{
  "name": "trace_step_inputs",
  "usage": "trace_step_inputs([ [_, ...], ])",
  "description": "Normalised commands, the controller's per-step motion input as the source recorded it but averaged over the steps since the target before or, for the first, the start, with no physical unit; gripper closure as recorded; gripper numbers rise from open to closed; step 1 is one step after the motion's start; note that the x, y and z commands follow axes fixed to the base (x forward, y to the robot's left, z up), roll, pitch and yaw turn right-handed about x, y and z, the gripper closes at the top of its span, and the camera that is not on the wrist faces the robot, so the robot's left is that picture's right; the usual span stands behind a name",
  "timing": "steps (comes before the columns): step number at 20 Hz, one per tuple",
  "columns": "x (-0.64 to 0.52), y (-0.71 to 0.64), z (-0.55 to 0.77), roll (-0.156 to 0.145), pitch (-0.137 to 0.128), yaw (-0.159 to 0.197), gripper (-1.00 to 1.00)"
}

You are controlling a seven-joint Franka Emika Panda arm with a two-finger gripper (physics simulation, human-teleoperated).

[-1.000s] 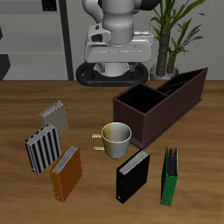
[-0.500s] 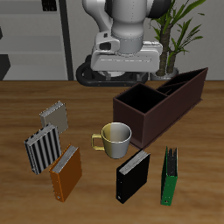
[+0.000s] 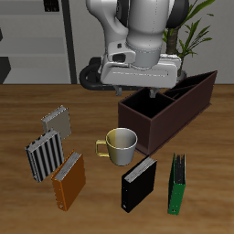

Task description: Place the green book into the left desk caddy's left compartment and place the black book into the left desk caddy's right compartment and place the orange book into the left desk caddy's right compartment

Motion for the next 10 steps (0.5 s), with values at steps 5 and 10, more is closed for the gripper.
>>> trace_step_inputs([
  [5, 0.35, 0.39, -0.04, 0.005, -0.007, 0.010, -1.00],
  [10, 0.28, 0.53, -0.05, 0.033, -0.019, 0.013, -1.00],
])
